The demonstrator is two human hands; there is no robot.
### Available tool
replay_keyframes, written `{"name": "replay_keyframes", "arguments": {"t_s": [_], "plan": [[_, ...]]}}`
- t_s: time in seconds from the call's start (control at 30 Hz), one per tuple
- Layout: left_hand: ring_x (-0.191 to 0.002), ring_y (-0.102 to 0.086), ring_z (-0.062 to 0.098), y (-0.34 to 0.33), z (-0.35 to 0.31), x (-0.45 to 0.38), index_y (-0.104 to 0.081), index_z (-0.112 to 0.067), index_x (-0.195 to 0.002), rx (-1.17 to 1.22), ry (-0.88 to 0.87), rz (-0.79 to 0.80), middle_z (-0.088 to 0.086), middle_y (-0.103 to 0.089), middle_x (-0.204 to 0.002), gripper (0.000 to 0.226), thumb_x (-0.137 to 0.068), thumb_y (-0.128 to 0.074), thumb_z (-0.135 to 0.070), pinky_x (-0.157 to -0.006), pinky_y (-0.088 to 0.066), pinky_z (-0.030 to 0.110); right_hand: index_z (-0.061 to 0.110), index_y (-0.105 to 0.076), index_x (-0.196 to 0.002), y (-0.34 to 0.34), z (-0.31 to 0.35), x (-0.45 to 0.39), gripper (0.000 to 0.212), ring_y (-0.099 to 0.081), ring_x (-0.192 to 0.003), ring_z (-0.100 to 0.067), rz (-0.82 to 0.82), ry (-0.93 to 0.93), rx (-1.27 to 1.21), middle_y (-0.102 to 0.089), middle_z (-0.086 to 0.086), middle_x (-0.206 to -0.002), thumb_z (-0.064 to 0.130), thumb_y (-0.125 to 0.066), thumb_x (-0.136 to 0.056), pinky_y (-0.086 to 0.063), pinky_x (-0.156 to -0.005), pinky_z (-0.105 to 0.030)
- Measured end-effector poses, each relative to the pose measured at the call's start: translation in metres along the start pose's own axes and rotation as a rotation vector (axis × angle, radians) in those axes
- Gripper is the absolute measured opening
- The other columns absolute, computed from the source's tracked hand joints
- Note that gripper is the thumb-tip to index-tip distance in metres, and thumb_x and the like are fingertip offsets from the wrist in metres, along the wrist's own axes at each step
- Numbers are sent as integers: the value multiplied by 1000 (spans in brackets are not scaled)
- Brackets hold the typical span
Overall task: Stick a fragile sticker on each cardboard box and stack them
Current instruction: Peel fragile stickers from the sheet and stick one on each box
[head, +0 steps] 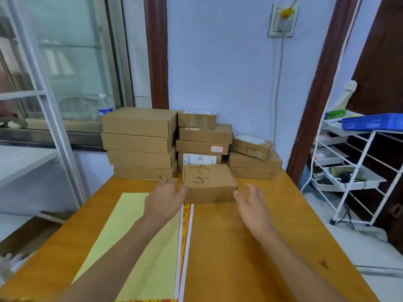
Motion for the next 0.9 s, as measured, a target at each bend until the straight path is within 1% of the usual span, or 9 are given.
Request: {"name": "replay_keyframes", "arguments": {"t_s": [0.13,0.3,0.43,0.57,0.63,0.7,0.77,0.83,0.9], "plan": [[-102,-54,12,-41,-3,-27,-57,-26,-134,121,29,4,-6,-57,-126,53,-102,-34,-62,-85,-49,34,31,-41,-156,-14,-6,-47,56,-38,-147,-21,-33,-8,-112,-40,5,-159,56,-35,-107,-34,-116,-40],[-111,-56,10,-62,6,-21,-49,-30,-145,188,-17,-57,-12,-51,-133,61,-99,-30,-65,-87,-51,30,36,-39,-156,-34,-22,-52,54,-42,-125,-1,-2,107,-119,-43,20,-138,53,-45,-105,-36,-102,-27],[-110,-58,10,-56,7,-18,-46,-26,-148,95,-62,-51,-8,-52,-135,72,-95,-23,-69,-86,-54,30,34,-33,-159,-31,-21,-50,62,-44,-125,-4,30,126,-82,-41,18,-136,57,-47,-102,-40,-102,-29],[-108,-60,9,-43,-1,-12,-51,-27,-146,64,-107,-26,-8,-58,-135,53,-105,-32,-54,-89,-53,28,30,-32,-160,-26,-19,-45,75,-46,-131,-9,10,134,-44,-42,10,-148,62,-55,-97,-43,-104,-31],[-95,-62,8,-28,2,-14,-58,-28,-135,-33,-104,-70,-9,-61,-129,37,-107,-36,-37,-81,-53,26,27,-32,-160,-28,-18,-44,78,-45,-136,-13,-6,134,-15,-41,6,-154,63,-56,-95,-45,-106,-35],[-71,-57,10,-6,16,-20,-60,-27,-108,-269,-63,-164,-9,-62,-102,18,-104,-43,-28,-59,-47,27,25,-34,-157,-29,-17,-41,77,-48,-136,-17,-64,164,45,-42,2,-153,65,-55,-94,-50,-103,-39],[-60,-49,14,11,39,-28,-51,-22,-91,-432,50,-146,-7,-53,-76,7,-97,-48,-23,-50,-33,25,22,-40,-150,-23,-9,-39,70,-53,-123,-18,-206,298,187,-47,-2,-140,59,-59,-93,-49,-90,-36],[-69,-52,20,14,61,-33,-57,-20,-95,-508,99,-35,-4,-51,-78,11,-93,-50,-28,-58,-38,27,16,-48,-140,-18,3,-36,57,-52,-108,-17,-346,502,288,-52,-3,-124,44,-65,-93,-45,-84,-33],[-83,-55,22,9,70,-33,-62,-27,-104,-521,98,61,-4,-54,-92,24,-92,-53,-45,-67,-44,31,13,-50,-136,-19,14,-29,48,-51,-103,-16,-404,608,235,-53,-3,-118,30,-66,-94,-46,-83,-33]]}}
Point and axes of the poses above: each hand's wrist, its own x-axis away from the middle knuckle, its own y-axis out of the back of the hand, z = x × y, the point moved 2 cm from there along -x, towards the middle knuckle
